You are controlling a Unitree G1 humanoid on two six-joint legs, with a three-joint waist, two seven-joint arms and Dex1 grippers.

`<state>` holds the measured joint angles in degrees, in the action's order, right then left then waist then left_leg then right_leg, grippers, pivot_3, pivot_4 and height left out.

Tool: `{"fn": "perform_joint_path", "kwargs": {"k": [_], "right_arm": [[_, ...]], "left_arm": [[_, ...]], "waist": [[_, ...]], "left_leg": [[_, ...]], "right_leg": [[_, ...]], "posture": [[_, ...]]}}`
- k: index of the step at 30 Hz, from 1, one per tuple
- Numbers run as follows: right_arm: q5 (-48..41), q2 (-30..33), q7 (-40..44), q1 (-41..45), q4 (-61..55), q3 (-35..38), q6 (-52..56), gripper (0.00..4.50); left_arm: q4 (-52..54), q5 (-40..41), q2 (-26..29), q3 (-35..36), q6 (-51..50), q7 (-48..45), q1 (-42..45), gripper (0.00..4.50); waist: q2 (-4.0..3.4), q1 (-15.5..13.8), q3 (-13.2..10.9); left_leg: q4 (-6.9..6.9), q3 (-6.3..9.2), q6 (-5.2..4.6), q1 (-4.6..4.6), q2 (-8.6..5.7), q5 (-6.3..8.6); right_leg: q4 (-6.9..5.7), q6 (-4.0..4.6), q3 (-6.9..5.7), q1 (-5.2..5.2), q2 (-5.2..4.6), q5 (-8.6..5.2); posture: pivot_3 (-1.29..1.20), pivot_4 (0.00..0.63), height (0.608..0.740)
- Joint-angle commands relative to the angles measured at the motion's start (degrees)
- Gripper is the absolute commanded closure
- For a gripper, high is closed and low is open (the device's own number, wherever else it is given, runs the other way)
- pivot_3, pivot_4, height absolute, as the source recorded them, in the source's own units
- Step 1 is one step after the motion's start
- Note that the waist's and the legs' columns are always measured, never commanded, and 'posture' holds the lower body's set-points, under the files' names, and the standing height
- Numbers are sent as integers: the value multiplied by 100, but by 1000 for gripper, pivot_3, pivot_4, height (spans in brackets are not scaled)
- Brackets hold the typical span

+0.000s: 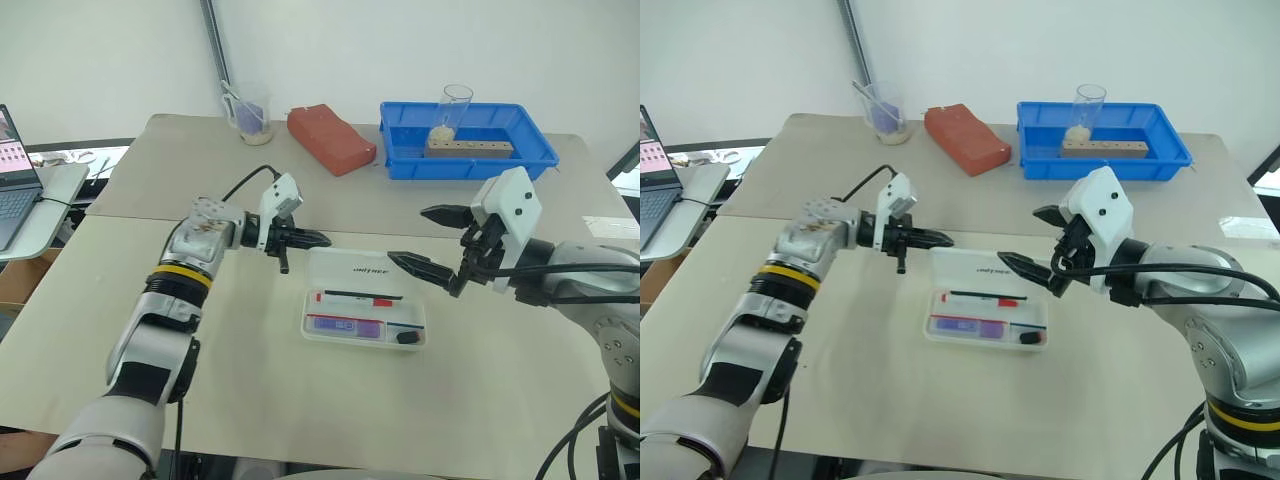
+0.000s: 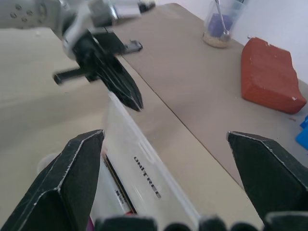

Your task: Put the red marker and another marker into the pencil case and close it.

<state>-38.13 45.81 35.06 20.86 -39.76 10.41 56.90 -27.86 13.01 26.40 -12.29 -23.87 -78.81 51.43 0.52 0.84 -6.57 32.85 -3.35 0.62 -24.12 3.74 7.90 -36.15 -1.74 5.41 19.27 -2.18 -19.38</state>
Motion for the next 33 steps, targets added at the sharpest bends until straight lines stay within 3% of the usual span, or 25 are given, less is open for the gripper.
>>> {"fn": "perform_joint_path", "kwargs": {"k": [1,4,8,12,15,18,21,28,29,33], "right_arm": [[-124,198,163,-85,-10,251,-101,0],[-202,399,401,-382,-19,245,-82,0],[249,705,639,-1264,-16,-101,-456,0],[579,728,666,-1564,151,-248,-799,0],[721,665,668,-1563,355,-287,-973,0],[733,545,662,-1481,549,-208,-1129,0],[825,481,706,-1541,783,-53,-1409,0],[1149,905,1418,-1959,1240,87,-2130,0],[1168,925,1477,-1992,1261,91,-2193,0],[1282,1078,1776,-2060,1606,333,-2504,0]], "left_arm": [[1030,126,234,-264,-282,-400,-356,4456],[1562,-211,273,-590,81,-208,-799,4456],[1591,-999,186,-1209,923,272,-1291,4456],[1578,-1445,159,-1503,1523,536,-1463,4456],[1693,-1385,107,-1428,1602,639,-1541,4456],[1923,-979,69,-914,1390,826,-1529,4456],[2273,-299,92,-65,736,1167,-1522,3655],[2571,-144,984,811,555,1419,-2256,357],[2603,-119,1035,847,543,1425,-2310,101],[2703,-212,1594,1441,636,1785,-2830,101]], "waist": [[-8,1,5],[-7,-21,4],[-3,-38,3],[2,-24,3],[-4,-14,8],[-3,-10,7],[2,1,2],[0,11,3],[1,8,2],[8,-4,-2]], "left_leg": [[0,-1,0,2,0,0],[2,0,0,7,1,0],[8,0,-2,4,1,-1],[13,0,-4,2,0,-2],[17,-2,-4,12,-1,-2],[16,-1,-4,11,1,-2],[17,0,-5,-3,2,-3],[8,-4,-5,19,4,-3],[7,-3,-5,20,5,-3],[8,-4,-4,24,9,-3]], "right_leg": [[0,0,2,-3,0,0],[-2,1,0,-8,0,0],[5,1,2,-16,-2,0],[6,1,5,-16,-3,1],[3,-1,8,-21,-4,1],[1,-1,7,-20,0,1],[-3,-1,7,-6,2,1],[1,-2,13,-19,5,0],[-2,-1,11,-19,5,0],[-2,-1,7,-14,2,0]], "posture": [[0,150,740],[0,150,740],[0,150,740],[0,150,740],[0,150,740],[0,150,740],[0,150,740],[0,150,740],[0,150,740],[0,150,740]]}}
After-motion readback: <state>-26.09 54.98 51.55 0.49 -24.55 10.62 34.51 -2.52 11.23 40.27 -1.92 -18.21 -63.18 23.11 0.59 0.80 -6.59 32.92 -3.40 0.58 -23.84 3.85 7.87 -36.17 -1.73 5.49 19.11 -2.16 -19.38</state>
